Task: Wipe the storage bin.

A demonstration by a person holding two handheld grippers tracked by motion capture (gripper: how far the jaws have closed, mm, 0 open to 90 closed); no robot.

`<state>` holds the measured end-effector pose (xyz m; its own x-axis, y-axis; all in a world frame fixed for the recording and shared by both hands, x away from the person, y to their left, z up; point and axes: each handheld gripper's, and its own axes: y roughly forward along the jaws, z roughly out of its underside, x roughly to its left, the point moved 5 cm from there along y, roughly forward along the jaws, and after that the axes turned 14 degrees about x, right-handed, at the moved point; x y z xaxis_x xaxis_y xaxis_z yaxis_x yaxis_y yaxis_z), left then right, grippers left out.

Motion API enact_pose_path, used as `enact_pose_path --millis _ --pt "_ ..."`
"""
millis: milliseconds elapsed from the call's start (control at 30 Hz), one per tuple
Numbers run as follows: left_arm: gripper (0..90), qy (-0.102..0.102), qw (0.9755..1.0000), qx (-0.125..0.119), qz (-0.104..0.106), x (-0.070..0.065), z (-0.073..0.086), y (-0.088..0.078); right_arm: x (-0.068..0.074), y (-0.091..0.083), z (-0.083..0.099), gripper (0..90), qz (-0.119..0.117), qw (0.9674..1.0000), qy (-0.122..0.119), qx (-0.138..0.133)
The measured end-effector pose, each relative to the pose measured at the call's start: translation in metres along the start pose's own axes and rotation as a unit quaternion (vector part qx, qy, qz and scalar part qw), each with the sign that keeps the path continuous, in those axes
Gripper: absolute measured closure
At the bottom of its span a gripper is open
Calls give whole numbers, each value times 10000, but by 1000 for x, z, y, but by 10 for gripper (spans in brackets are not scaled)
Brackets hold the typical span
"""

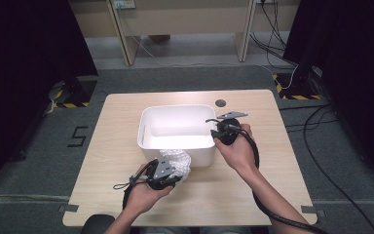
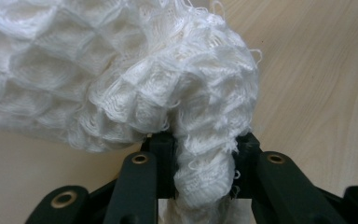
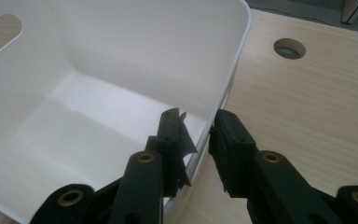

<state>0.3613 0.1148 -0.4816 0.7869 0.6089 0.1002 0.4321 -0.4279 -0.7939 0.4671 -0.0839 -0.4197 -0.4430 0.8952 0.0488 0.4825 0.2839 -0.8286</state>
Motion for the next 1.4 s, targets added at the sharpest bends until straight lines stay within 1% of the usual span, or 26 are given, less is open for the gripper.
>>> enact_pose_path --millis 200,267,300,367,433,700,833,1000,1067,1167,1267,1400 --pt "691 -30 9999 165 10 1 8 12 0 0 0 730 -2 10000 -6 -4" --pt "691 -46 9999 160 11 1 8 14 0 0 0 730 0 10000 -7 -3" --pt "690 -54 9997 230 24 1 11 17 0 0 0 731 -3 10000 -13 -6" --pt "690 -67 9996 258 38 1 13 21 0 0 0 730 -3 10000 -19 -10" --pt "690 -66 9995 307 30 1 15 23 0 0 0 730 -3 10000 -17 -7" --pt "690 -148 9985 509 128 1 24 36 0 0 0 730 -2 10000 -21 -10" --pt "690 -175 9983 536 141 2 26 39 0 0 0 730 -5 10000 -21 -7" --pt "690 -192 9980 581 185 2 26 40 0 0 0 730 1 10000 -22 -9" --pt "690 -238 9978 580 222 2 25 41 0 0 0 729 -5 10000 -19 -8" --pt "690 -243 9978 580 220 2 25 42 0 0 0 729 -3 10000 -21 -10" --pt "690 -236 9977 582 239 0 23 43 0 0 0 729 -3 10000 -19 -9" --pt "690 -167 9977 600 254 -2 18 46 0 0 0 729 -3 10000 -19 -12"
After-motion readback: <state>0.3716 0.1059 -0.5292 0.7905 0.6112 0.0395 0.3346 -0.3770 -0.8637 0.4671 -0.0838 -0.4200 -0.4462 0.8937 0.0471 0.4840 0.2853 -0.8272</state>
